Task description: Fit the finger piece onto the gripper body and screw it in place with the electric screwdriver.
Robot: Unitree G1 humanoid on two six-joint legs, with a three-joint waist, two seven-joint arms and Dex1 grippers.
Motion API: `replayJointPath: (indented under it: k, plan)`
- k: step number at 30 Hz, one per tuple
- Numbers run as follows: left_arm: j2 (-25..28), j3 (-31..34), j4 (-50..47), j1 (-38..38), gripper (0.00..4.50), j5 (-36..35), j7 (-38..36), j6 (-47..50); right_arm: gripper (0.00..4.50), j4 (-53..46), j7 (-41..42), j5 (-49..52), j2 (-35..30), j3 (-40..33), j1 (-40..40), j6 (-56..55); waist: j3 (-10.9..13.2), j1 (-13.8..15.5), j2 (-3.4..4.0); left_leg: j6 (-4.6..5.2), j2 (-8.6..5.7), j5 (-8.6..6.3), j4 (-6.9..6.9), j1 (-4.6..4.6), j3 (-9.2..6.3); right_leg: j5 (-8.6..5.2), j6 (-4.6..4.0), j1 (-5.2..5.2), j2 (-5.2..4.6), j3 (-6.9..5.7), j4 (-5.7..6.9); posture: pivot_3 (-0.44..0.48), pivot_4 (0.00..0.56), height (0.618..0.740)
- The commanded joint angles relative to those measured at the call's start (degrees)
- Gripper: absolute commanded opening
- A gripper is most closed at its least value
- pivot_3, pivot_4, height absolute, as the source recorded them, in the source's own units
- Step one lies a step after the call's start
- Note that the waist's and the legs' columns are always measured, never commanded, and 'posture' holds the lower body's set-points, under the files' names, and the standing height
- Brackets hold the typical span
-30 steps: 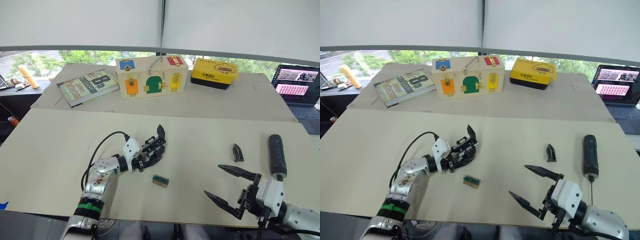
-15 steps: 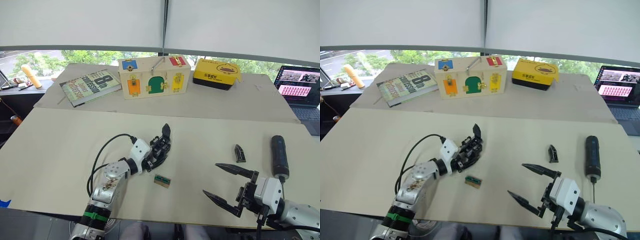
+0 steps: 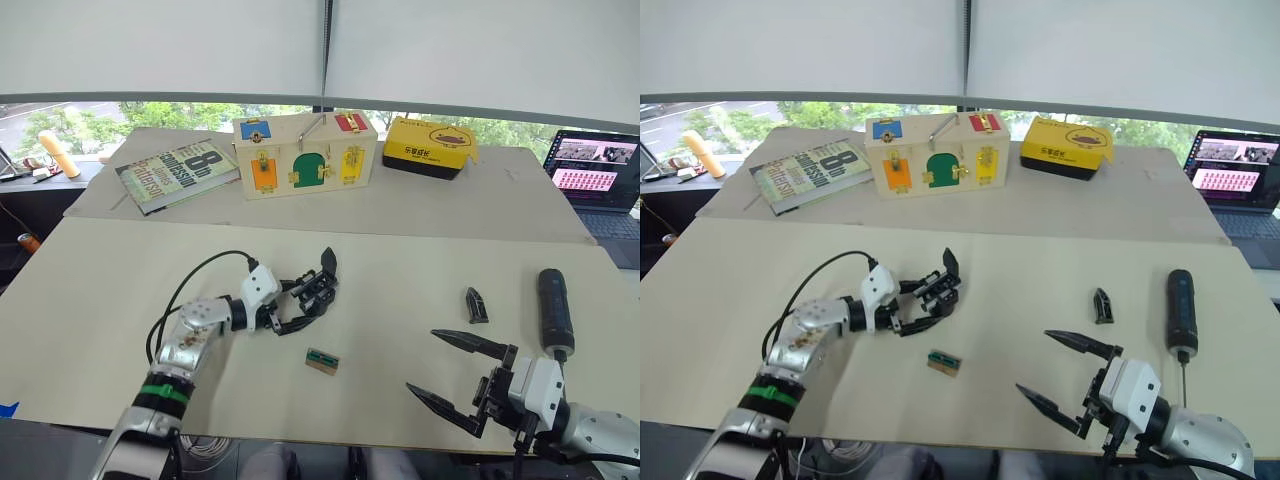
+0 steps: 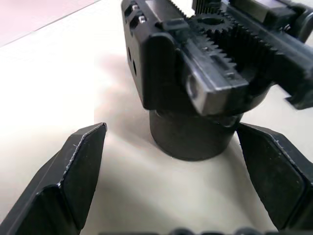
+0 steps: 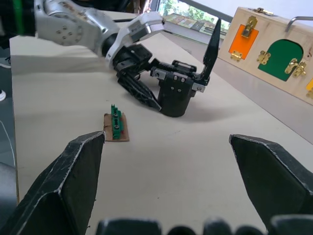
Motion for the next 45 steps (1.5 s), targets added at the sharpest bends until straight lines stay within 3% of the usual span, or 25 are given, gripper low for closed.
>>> replayJointPath:
  k: [1, 4, 12, 22, 25, 26, 28, 29, 31, 36, 40, 45]
  plan:
    - [-0.3, -0.1, 6.1, -4.0, 4.45, -1.9, -8.3, -6.4, 4.5, -1.4, -0.2, 0.5, -0.3, -0.9, 0.0, -0.5, 0.0, 0.0, 0.0, -0.01, -0.01, 0.01, 0.0, -0.01, 0.01, 0.0, 0.0, 0.0, 0.0, 0.0, -0.03, 0.0, 0.15, 0.74]
    - [-1.9, -0.6, 13.5, -8.6, 4.45, -2.3, -14.5, -9.3, 4.5, -1.5, -0.4, 0.4, -0.3, -1.0, -0.1, -0.5, 0.0, 0.0, 0.0, -0.01, -0.1, 0.0, 0.14, -0.11, 0.02, -0.04, 0.09, 0.0, -0.02, 0.0, -0.03, 0.0, 0.15, 0.74]
    - [-5.9, -1.1, 30.8, -18.1, 4.45, 0.7, -22.1, -16.7, 4.5, -2.5, -1.1, 0.3, -0.3, -2.1, 1.2, -0.4, 0.0, -0.3, -0.01, 0.33, -0.31, -0.15, 0.45, -0.39, 0.02, 0.02, 0.45, 0.0, -0.15, 0.02, -0.13, 0.0, 0.15, 0.74]
    - [-6.0, 0.0, 39.2, -21.1, 4.45, 3.3, -24.7, -24.0, 4.5, -4.1, -2.8, -0.4, 0.1, -2.4, 3.6, -0.7, 0.0, -0.3, -0.02, 0.45, -0.3, -0.23, 0.45, -0.41, 0.0, 0.01, 0.54, -0.01, -0.23, 0.01, -0.15, 0.0, 0.15, 0.74]
    - [-6.3, 0.6, 39.6, -20.8, 3.66, 3.4, -24.2, -25.7, 4.5, -3.9, -2.9, -0.5, 0.0, -2.2, 3.6, -0.9, 0.0, -0.3, -0.02, 0.52, -0.3, -0.26, 0.46, -0.4, -0.01, 0.02, 0.56, -0.02, -0.28, 0.04, -0.14, 0.0, 0.15, 0.74]
    - [-6.4, 0.7, 39.6, -20.7, 3.19, 3.5, -23.9, -26.3, 4.5, -3.8, -2.9, -0.5, 0.0, -2.2, 3.5, -0.9, 0.0, -0.3, -0.02, 0.52, -0.3, -0.27, 0.46, -0.4, -0.01, 0.03, 0.56, -0.02, -0.3, 0.03, -0.14, 0.0, 0.15, 0.74]
    - [-6.5, 1.2, 38.3, -19.3, 2.36, 3.1, -23.2, -27.4, 4.5, -3.4, -2.8, -0.6, -0.1, -1.9, 3.1, -1.0, 0.0, -0.3, -0.02, 0.53, -0.3, -0.27, 0.46, -0.41, -0.01, 0.03, 0.57, -0.02, -0.31, 0.03, -0.15, 0.0, 0.15, 0.74]
    - [-6.6, 1.4, 37.9, -18.9, 2.29, 2.9, -23.0, -27.6, 4.5, -3.3, -2.7, -0.6, -0.1, -1.9, 3.1, -1.1, 0.0, -0.3, -0.02, 0.53, -0.3, -0.27, 0.46, -0.41, -0.02, 0.03, 0.58, -0.03, -0.32, 0.03, -0.15, 0.0, 0.15, 0.74]
    - [-6.7, 2.2, 33.6, -16.1, 2.29, 0.9, -23.7, -26.1, 4.5, -3.0, -2.6, -0.8, 0.0, -1.7, 2.8, -1.3, 0.0, -0.4, -0.01, 0.53, -0.3, -0.27, 0.46, -0.41, -0.02, 0.04, 0.58, -0.03, -0.34, 0.03, -0.16, 0.0, 0.15, 0.74]
    - [-6.5, 2.8, 10.1, -4.8, 2.29, -3.6, -18.4, -12.9, 4.5, -2.6, -2.3, -1.0, 0.3, -1.3, 2.8, -1.8, 0.0, -0.3, 0.03, 0.53, -0.24, -0.28, 0.45, -0.41, -0.04, -0.01, 0.65, -0.06, -0.41, 0.08, -0.09, 0.0, 0.15, 0.74]
    - [-7.8, 2.8, -5.5, 1.5, 2.29, -1.2, -3.9, -0.5, 4.5, -1.9, -2.0, -1.2, 0.5, -0.3, 2.3, -1.9, 0.0, 0.1, 0.05, 0.52, -0.27, -0.28, 0.46, -0.42, -0.08, 0.0, 0.65, -0.05, -0.49, 0.06, -0.08, 0.0, 0.15, 0.74]
    - [-8.4, -0.5, -13.3, 3.9, 2.29, 2.4, 3.3, 6.1, 4.5, -1.1, -1.5, -1.2, 0.2, 0.7, 0.3, -1.6, 0.0, 0.3, 0.05, 0.52, -0.28, -0.28, 0.47, -0.4, -0.07, 0.05, 0.72, -0.04, -0.46, 0.08, -0.1, 0.0, 0.15, 0.74]
